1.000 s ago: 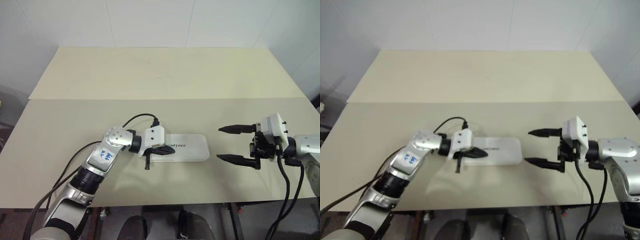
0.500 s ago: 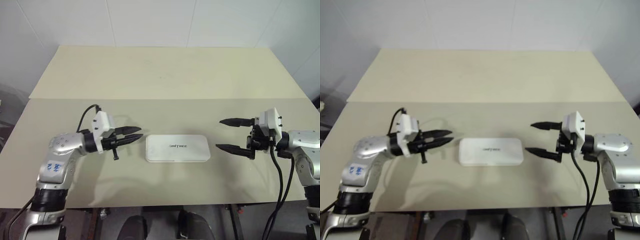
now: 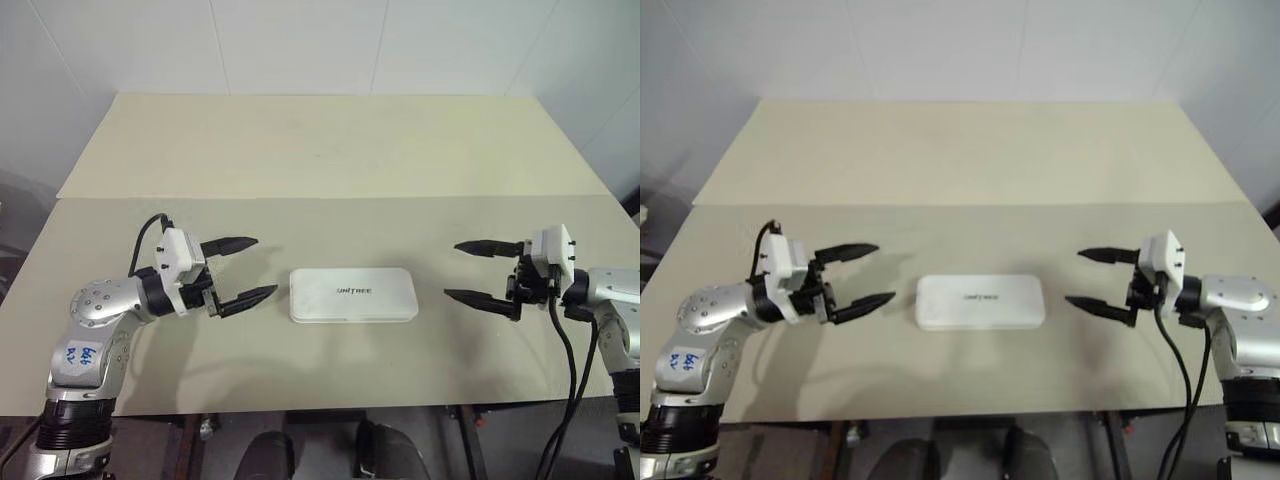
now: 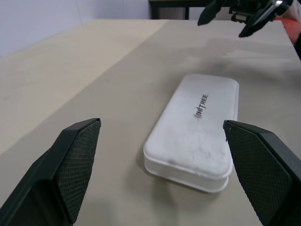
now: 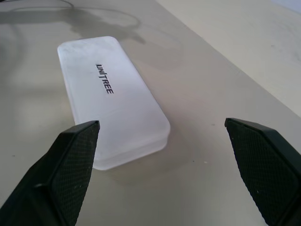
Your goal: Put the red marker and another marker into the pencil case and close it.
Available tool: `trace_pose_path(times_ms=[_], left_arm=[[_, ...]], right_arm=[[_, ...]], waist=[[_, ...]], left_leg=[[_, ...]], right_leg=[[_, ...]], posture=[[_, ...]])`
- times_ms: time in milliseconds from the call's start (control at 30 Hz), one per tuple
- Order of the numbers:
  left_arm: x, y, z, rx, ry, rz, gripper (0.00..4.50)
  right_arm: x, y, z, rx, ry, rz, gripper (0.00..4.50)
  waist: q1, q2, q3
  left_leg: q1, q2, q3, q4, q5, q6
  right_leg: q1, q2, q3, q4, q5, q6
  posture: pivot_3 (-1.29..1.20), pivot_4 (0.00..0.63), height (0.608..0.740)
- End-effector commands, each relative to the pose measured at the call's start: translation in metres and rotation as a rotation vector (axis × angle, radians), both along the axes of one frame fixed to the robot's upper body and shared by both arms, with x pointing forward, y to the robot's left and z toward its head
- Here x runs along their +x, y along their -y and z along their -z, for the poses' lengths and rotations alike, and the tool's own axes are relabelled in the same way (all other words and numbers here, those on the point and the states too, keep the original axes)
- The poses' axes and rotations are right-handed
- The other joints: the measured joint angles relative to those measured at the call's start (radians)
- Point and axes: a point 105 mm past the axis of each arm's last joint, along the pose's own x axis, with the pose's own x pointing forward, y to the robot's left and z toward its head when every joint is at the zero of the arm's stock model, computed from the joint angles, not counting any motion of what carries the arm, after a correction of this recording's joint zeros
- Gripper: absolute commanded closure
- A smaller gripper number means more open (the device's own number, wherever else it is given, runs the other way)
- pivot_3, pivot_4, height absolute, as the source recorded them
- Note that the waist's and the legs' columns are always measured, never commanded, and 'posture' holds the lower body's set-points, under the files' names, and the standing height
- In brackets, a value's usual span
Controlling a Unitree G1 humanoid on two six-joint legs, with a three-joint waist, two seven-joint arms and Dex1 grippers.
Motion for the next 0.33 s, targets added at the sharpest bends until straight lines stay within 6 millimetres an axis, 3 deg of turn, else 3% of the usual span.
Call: trace_pose_path(times_ms=[33, 200, 333], left_arm=[[-0.005, -0.002, -0.01, 0.002, 0.05, -0.017, 0.03], [-0.007, -0.013, -0.007, 0.029, 0.045, -0.061, 0.03], [-0.008, -0.016, -0.007, 0.027, 0.034, -0.074, 0.03]], right_arm=[[0.004, 0.021, -0.017, -0.03, 0.075, 0.061, 0.0], [0.006, 0.037, -0.016, -0.048, 0.077, 0.113, 0.0], [0.004, 0.031, -0.014, -0.043, 0.066, 0.091, 0.0]], waist=[[0.0, 0.0, 0.0], [0.0, 0.0, 0.0], [-0.001, 0.0, 0.0]], left_leg=[[0.0, 0.0, 0.0, 0.0, 0.0, 0.0], [0.0, 0.0, 0.0, -0.001, 0.0, 0.0], [0.0, 0.0, 0.0, -0.001, 0.0, 0.0]], right_leg=[[0.0, 0.0, 0.0, 0.0, 0.0, 0.0], [0.0, 0.0, 0.0, -0.001, 0.0, 0.0], [0.0, 0.0, 0.0, -0.001, 0.0, 0.0]], posture=[[0.0, 0.15, 0.74], [0.0, 0.15, 0.74], [0.0, 0.15, 0.74]])
